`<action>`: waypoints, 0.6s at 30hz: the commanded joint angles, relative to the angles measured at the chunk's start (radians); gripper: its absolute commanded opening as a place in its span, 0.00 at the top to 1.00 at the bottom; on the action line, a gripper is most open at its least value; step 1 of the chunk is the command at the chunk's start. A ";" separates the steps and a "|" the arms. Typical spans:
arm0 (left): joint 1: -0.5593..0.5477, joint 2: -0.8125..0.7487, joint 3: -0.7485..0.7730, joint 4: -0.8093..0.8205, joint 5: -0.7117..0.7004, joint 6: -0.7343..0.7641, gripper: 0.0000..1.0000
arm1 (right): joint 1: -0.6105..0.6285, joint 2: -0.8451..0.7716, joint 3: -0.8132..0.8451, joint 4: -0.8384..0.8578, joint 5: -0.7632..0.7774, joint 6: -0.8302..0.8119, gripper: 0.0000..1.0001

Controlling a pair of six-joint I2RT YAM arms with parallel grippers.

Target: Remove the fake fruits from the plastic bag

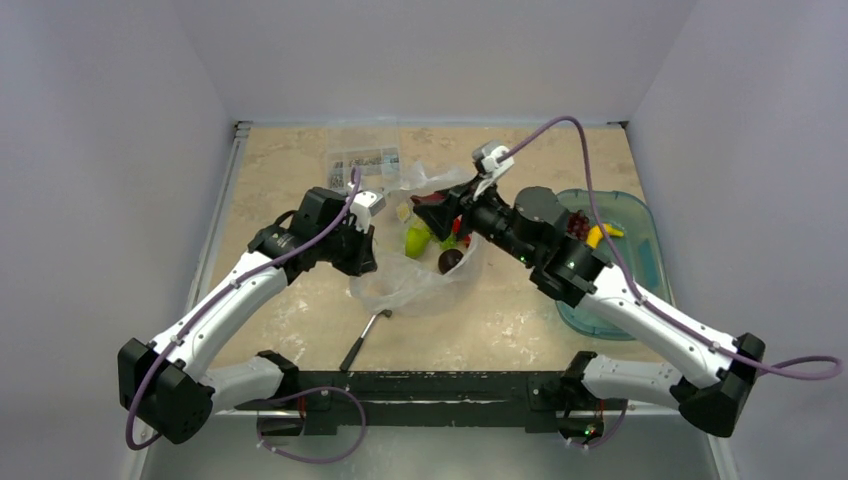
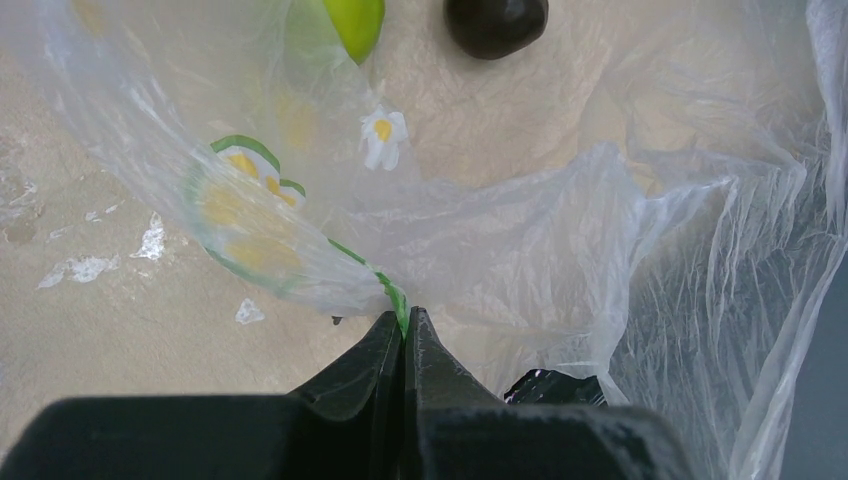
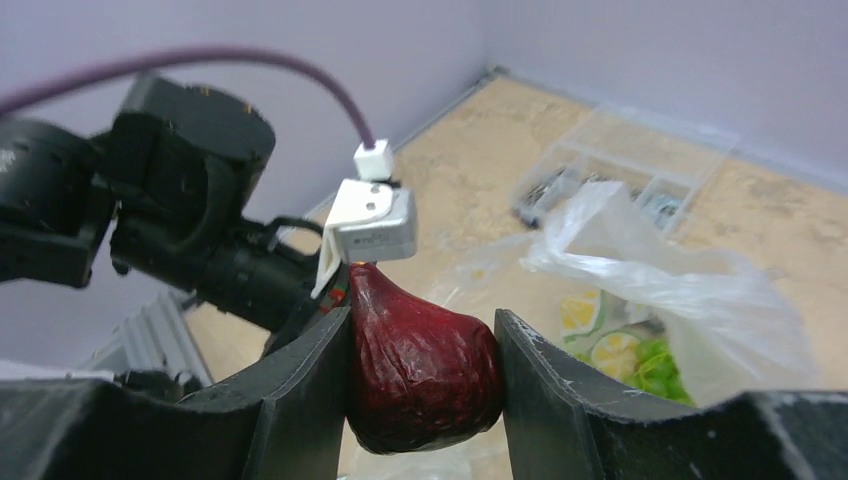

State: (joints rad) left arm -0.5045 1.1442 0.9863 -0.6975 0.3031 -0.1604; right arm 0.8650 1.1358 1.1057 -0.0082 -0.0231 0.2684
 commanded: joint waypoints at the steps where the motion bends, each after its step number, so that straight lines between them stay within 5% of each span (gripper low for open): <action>1: 0.000 -0.019 0.020 0.018 0.008 0.014 1.00 | -0.004 -0.140 -0.048 0.095 0.263 -0.018 1.00; 4: 0.001 -0.021 0.019 0.022 0.011 0.018 1.00 | -0.042 -0.211 -0.092 0.077 0.525 -0.003 1.00; 7: 0.000 -0.021 0.017 0.034 0.032 0.017 1.00 | -0.181 -0.251 -0.118 -0.027 0.632 0.079 1.00; 13: 0.000 -0.042 0.005 0.045 0.043 0.021 1.00 | -0.530 -0.288 -0.260 -0.174 0.599 0.251 1.00; 18: 0.000 -0.035 0.004 0.052 0.060 0.022 1.00 | -0.863 -0.183 -0.345 -0.208 0.413 0.347 1.00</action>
State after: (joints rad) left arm -0.5045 1.1233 0.9859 -0.6926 0.3298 -0.1600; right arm 0.2024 0.8860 0.8074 -0.1532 0.5018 0.4946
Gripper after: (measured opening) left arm 0.006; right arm 0.483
